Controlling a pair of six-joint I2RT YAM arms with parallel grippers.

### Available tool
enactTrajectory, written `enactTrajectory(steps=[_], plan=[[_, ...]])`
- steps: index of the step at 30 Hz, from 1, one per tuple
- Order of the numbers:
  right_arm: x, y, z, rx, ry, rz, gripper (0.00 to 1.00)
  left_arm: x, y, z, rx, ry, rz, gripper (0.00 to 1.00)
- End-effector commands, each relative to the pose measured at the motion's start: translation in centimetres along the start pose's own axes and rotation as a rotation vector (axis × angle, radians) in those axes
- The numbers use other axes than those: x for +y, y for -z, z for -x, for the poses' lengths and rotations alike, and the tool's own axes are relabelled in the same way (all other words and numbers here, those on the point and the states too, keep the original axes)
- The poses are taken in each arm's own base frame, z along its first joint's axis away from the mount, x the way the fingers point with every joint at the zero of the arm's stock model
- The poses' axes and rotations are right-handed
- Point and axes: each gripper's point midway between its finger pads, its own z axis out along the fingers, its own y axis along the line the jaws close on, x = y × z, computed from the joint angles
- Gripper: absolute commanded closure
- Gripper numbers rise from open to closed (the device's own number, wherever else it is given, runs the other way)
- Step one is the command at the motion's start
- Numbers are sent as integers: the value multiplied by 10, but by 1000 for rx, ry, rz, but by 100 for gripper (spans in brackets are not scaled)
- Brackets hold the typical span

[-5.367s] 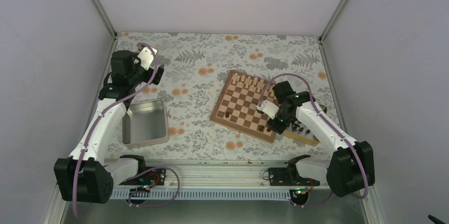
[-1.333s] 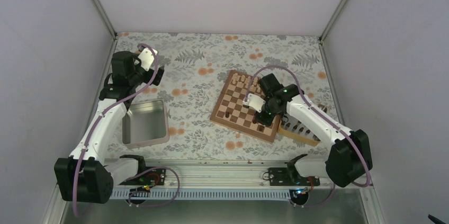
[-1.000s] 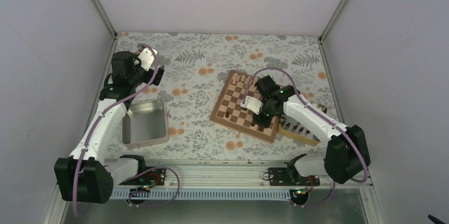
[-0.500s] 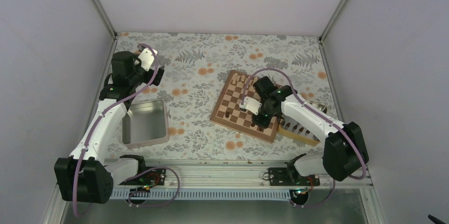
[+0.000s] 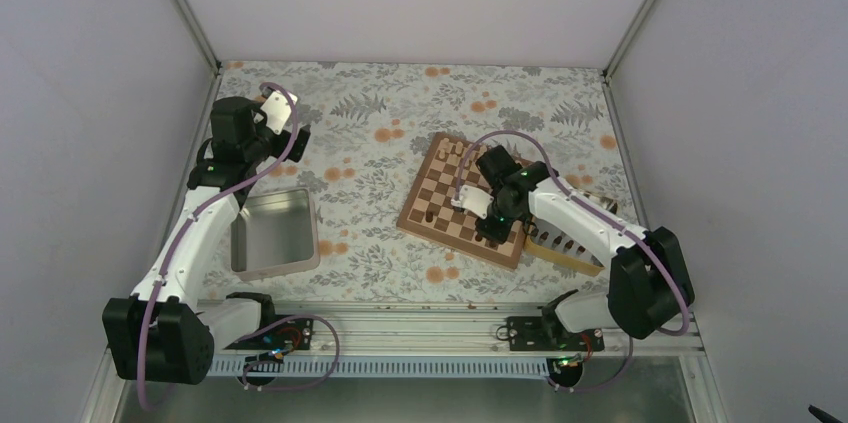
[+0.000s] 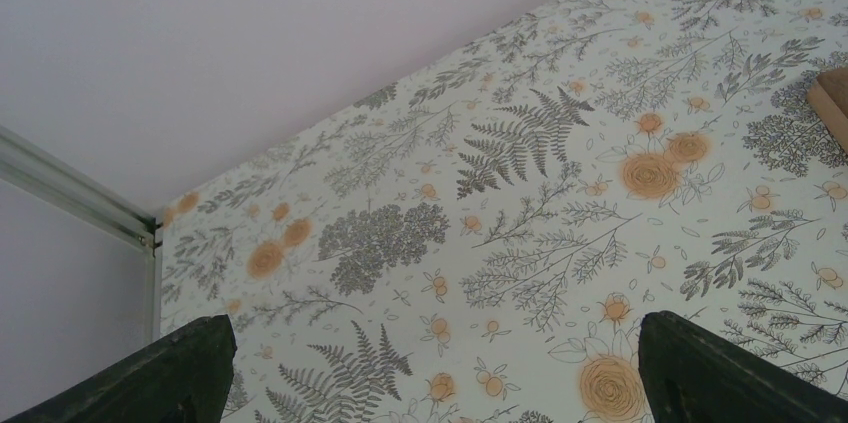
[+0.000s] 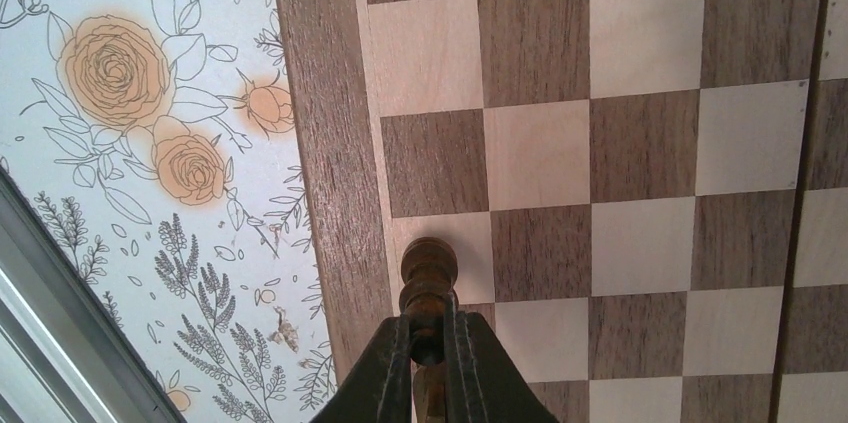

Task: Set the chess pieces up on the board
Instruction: Place the chess piece on the chessboard, then pick up the chess piece from the storage box.

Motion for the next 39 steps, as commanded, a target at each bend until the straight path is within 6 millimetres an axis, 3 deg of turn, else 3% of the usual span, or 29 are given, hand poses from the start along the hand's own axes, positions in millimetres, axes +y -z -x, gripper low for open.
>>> enactTrajectory(steps=[1,9,16,19,24,26,34,39], plan=[[4,-2,-1,9,9,10,94,0,0,-1,-8,1,-3,0],[1,-1,-2,14,10,-12,80,0,0,0,-8,1,-3,0],[0,4,0,4,11,-23,77,0,0,1,-11,0,-4,0],[-3,16,8,-31,13,-46,75,0,0,1,-8,1,-3,0],[-17,52,16,-122,-11,-118,70,0,0,2,-12,-1,-2,0],[-30,61,6,-125,-49,-164,70,1,0,2,-13,0,-1,0],[-100,66,-78,-49,-257,-280,69,0,1,2,-17,0,-4,0],[-128,54,-110,-33,-353,-278,67,0,1,1,-16,0,-4,0]])
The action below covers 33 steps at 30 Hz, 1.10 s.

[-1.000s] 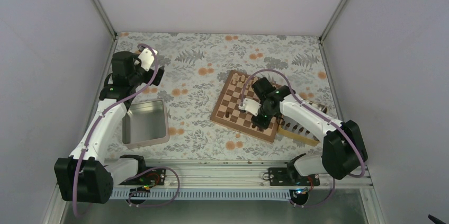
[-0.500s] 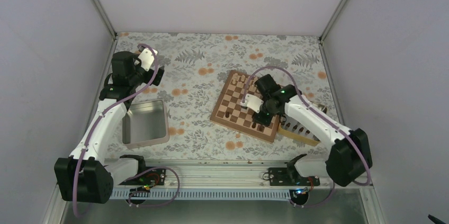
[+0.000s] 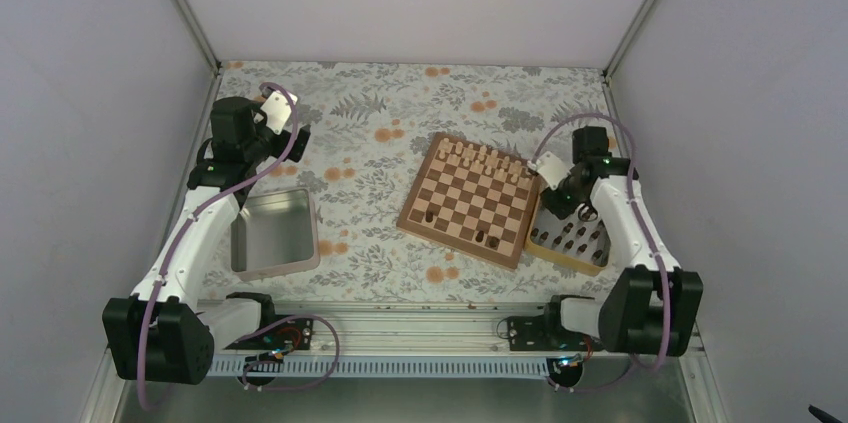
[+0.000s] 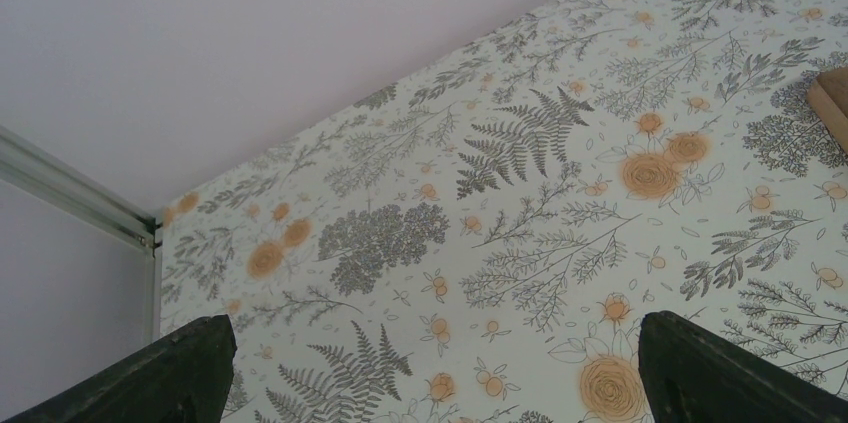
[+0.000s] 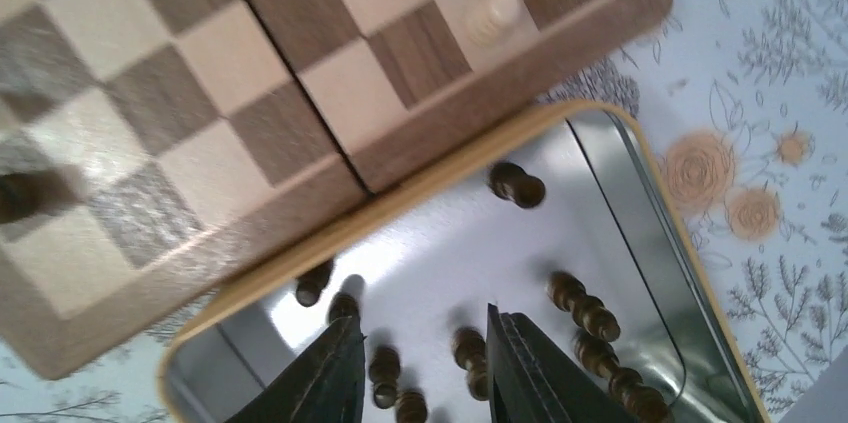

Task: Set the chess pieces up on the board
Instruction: Pick up the chess piece from the storage box.

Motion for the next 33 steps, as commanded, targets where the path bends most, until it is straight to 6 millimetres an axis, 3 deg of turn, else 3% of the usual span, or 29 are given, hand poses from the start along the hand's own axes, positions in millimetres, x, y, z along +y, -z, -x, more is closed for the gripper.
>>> enactTrajectory(steps=[1,6,15,33], plan=[[-21,-23,-17,28,-6,9,67,0,2,2,-16,0,-3,0],[-33,-47,-26,46,-36,29,67,0,2,0,-15,0,1,0],[-51,-66,-14,7,-59,-1,66,0,0,-2,-6,-1,1,0],[-48,-84,-12,-7,-73,35,67,-1,-1,-3,-4,-3,-5,0]])
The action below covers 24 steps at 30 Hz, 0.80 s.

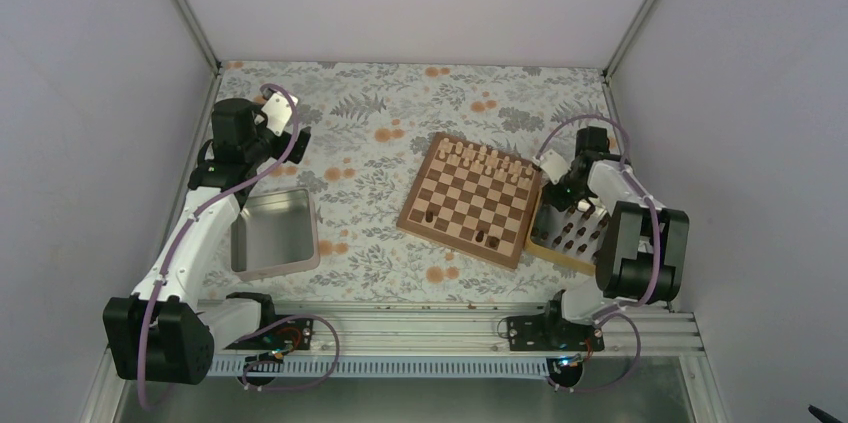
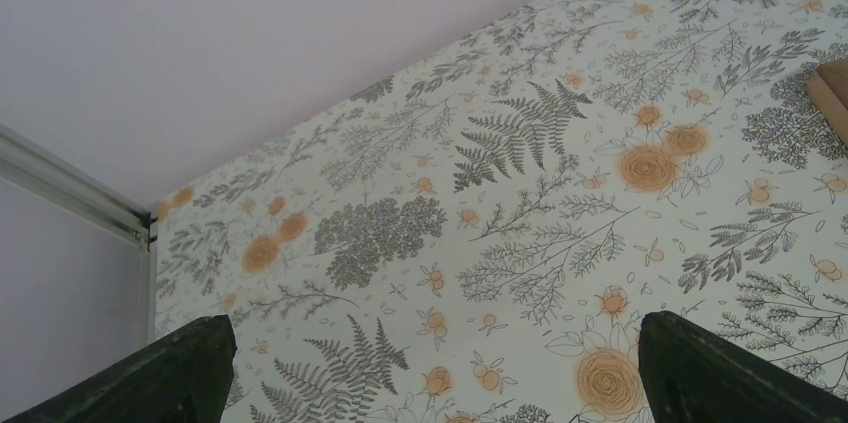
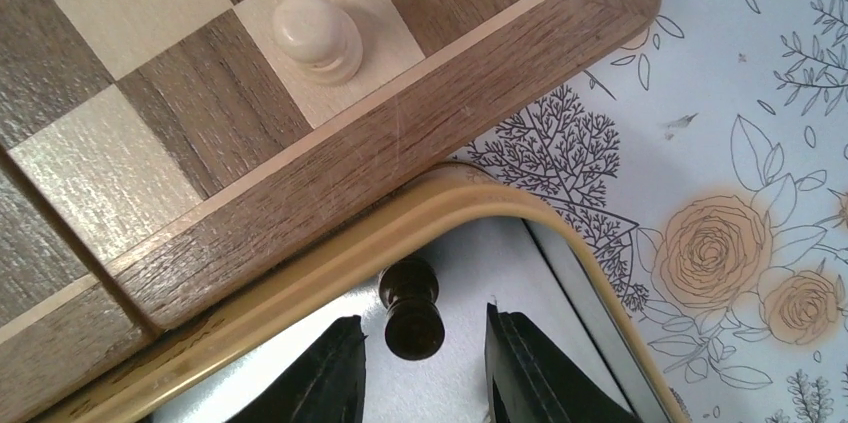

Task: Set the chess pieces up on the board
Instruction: Pick up the chess piece from the storage box.

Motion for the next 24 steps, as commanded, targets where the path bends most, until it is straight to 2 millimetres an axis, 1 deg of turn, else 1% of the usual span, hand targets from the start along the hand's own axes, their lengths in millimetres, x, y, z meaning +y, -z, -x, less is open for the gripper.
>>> enactTrajectory(steps=[1,7,11,15,18,21,24], plan=[[1,-7,-1,-14,-16,19,67,0,0,1,-14,-4,-1,0],[0,-8,1,-24,-19,24,69,0,0,2,-14,-4,-3,0],[2,-11,-2,-12,-25,38,75,0,1,2,-16,-4,-5,0],[5,-12,-4,-9,-30,49,76,0,1,3,-18,-4,-6,0],[5,-11,-4,-13,-31,54,81,-1,2,3,-20,-5,-8,0],[5,-7,-4,-11,-30,52,86,0,3,4,-23,-5,-6,0],[3,6,-3,-18,-28,28,89,0,4,5,-26,-5,-5,0]])
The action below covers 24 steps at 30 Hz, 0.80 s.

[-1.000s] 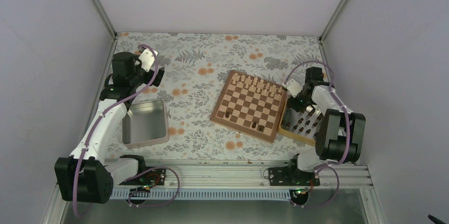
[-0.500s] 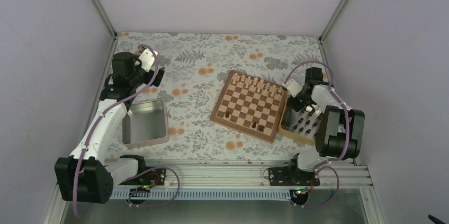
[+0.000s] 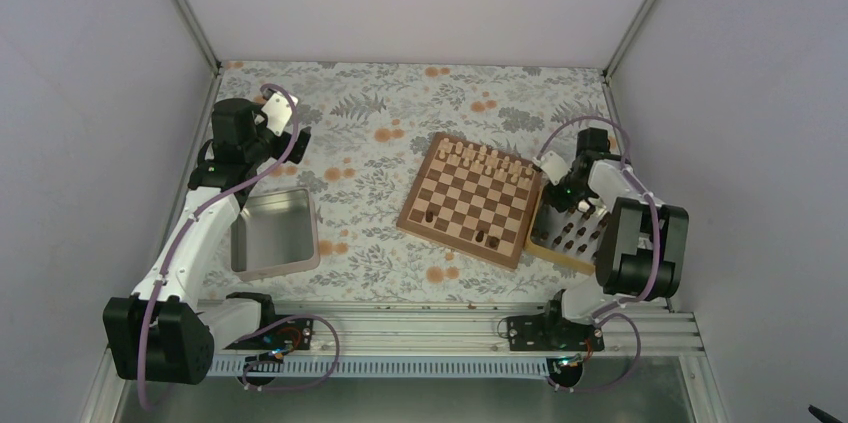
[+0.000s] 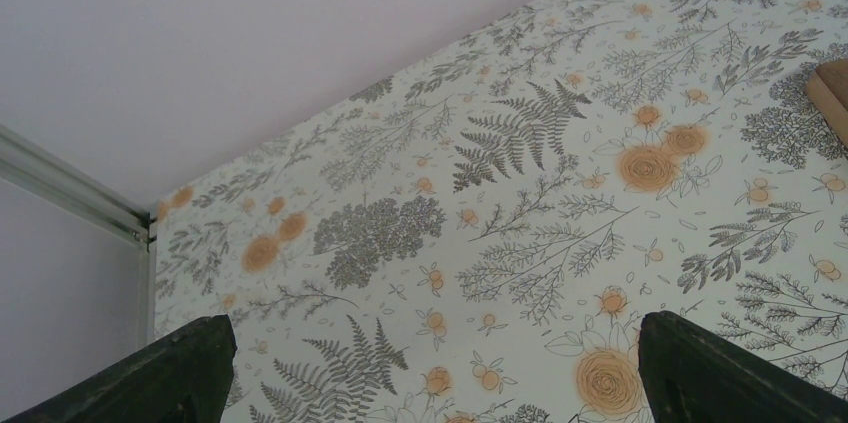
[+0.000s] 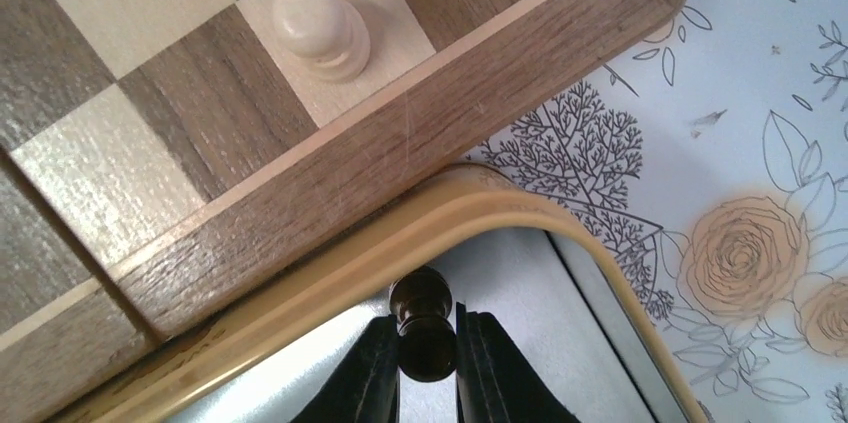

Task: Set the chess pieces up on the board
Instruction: Pick up the chess piece from the storage box.

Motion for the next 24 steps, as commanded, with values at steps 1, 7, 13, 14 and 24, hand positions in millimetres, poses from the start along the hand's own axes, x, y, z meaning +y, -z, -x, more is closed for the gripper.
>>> enactTrajectory(steps=[1,7,13,14,24], plan=[[1,20,0,-22,-8,-13,90,0,4,5,-25,-4,-4,0],[2,60,6,-49,11,-55,91,-1,5,7,-31,-3,-9,0],[5,84,13,-67,27,-57,91,-2,5,7,-33,-4,-15,0],[5,85,12,-63,27,-58,91,-2,5,7,-32,-5,-16,0],[49,115,77,-169,169,19,91,-1,7,10,-40,-4,-10,0]])
